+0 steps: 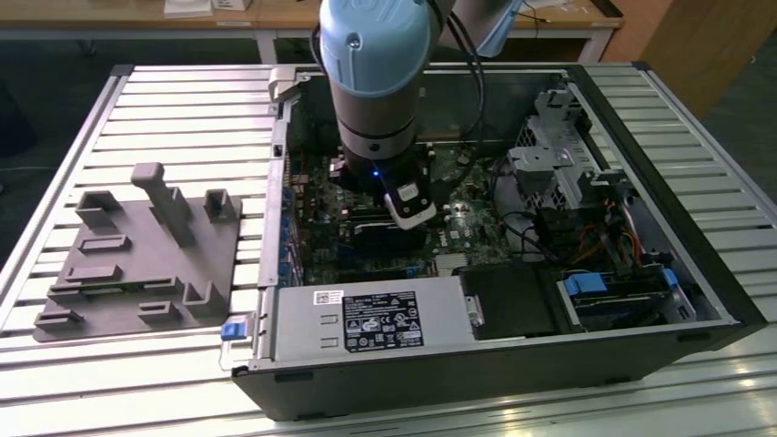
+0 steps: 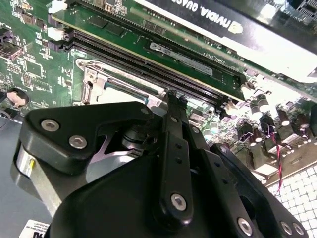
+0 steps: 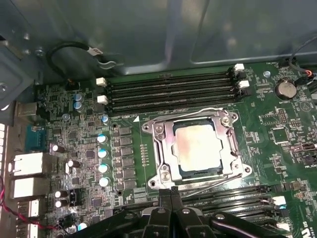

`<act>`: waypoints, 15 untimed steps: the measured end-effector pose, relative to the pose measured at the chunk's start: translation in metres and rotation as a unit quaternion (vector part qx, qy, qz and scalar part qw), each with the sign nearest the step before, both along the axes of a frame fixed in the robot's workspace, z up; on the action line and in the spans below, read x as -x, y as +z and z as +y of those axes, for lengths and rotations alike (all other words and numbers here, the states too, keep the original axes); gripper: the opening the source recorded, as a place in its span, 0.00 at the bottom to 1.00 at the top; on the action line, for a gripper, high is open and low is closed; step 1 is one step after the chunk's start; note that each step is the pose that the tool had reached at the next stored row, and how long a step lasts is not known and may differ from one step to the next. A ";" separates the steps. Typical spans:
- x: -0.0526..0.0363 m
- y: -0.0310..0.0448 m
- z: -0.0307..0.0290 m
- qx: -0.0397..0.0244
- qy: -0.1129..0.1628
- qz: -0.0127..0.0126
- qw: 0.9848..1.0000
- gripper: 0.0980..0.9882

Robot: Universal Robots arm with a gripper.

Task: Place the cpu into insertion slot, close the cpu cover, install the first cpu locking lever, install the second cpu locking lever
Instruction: 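Install the second cpu locking lever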

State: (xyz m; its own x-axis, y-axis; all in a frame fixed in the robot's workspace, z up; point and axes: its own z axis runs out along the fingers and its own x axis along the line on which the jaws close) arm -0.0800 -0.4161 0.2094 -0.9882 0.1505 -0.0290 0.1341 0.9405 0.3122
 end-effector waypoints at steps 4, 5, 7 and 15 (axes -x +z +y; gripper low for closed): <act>0.0001 -0.0006 -0.0016 0.000 0.004 0.000 1.000 0.01; 0.0000 -0.0008 -0.0016 -0.001 0.005 0.000 1.000 0.01; 0.0000 -0.0016 -0.0016 -0.003 0.007 0.000 1.000 0.01; 0.0000 -0.0068 -0.0013 -0.016 0.009 0.000 1.000 0.01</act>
State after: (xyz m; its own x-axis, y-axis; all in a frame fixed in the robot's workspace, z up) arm -0.0801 -0.4174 0.2025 -0.9909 0.1326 -0.0246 0.1163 0.9327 0.3414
